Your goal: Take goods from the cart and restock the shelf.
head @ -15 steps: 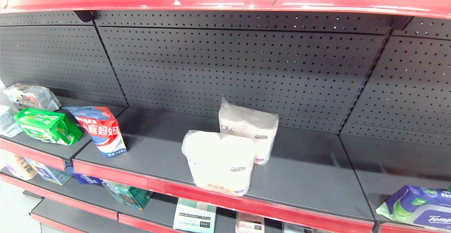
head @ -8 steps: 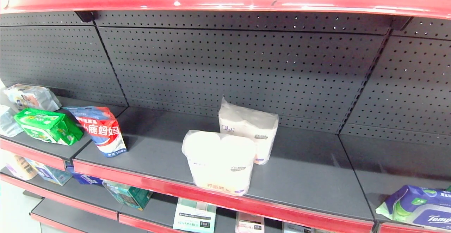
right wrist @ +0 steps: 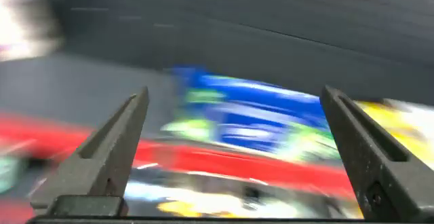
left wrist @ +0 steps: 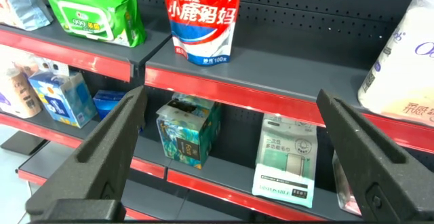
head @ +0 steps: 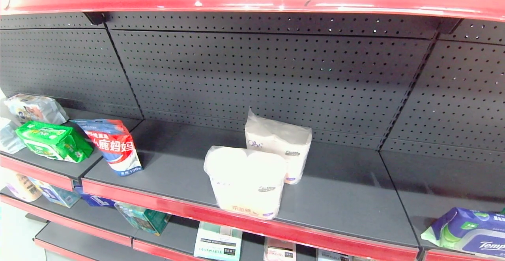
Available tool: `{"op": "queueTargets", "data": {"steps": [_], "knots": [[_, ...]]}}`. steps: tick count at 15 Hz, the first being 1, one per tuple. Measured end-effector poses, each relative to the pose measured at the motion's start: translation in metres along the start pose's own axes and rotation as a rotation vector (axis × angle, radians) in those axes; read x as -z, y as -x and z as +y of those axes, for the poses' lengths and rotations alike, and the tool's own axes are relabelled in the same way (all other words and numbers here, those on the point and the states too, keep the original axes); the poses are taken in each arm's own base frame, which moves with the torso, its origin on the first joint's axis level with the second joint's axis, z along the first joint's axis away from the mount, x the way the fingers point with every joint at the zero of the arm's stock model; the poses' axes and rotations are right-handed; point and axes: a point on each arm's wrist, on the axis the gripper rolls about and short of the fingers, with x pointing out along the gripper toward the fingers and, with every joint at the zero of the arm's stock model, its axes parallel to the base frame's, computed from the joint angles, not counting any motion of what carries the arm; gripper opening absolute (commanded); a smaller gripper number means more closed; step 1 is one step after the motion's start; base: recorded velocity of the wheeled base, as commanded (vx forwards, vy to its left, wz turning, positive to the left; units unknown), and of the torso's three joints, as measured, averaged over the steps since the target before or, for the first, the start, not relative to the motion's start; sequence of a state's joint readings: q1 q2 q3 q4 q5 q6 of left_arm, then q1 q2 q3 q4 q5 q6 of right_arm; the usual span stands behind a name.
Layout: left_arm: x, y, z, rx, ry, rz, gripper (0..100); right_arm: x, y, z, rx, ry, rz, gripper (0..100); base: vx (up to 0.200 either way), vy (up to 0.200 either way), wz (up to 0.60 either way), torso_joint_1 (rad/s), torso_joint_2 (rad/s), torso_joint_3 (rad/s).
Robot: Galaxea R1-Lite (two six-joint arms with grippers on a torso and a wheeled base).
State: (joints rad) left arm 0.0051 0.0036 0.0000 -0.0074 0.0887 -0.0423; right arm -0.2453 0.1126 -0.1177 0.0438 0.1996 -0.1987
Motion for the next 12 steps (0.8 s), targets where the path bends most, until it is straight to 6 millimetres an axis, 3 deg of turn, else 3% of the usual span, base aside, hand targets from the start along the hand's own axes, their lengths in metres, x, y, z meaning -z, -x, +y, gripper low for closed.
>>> {"op": "queueTargets", "data": {"steps": [4, 7, 10, 12], "knots": [[0.0, 0.0, 0.0, 0.0, 0.0, 0.0, 100, 0.001, -0.004, 0.0, -0.07, -0.06, 0.02, 100, 0.0, 0.0, 0.0, 0.0, 0.0, 0.0], [0.0, 0.0, 0.0, -0.001, 0.0, 0.0, 100, 0.016, -0.007, -0.002, 0.096, -0.049, 0.013, 100, 0.0, 0.0, 0.0, 0.0, 0.0, 0.0], [0.0, 0.0, 0.0, -0.001, 0.0, 0.0, 100, 0.022, -0.007, -0.002, 0.156, -0.098, 0.022, 100, 0.0, 0.0, 0.0, 0.0, 0.0, 0.0], [0.0, 0.0, 0.0, -0.001, 0.0, 0.0, 100, 0.023, -0.007, 0.0, 0.035, -0.101, 0.008, 100, 0.0, 0.0, 0.0, 0.0, 0.0, 0.0]]}}
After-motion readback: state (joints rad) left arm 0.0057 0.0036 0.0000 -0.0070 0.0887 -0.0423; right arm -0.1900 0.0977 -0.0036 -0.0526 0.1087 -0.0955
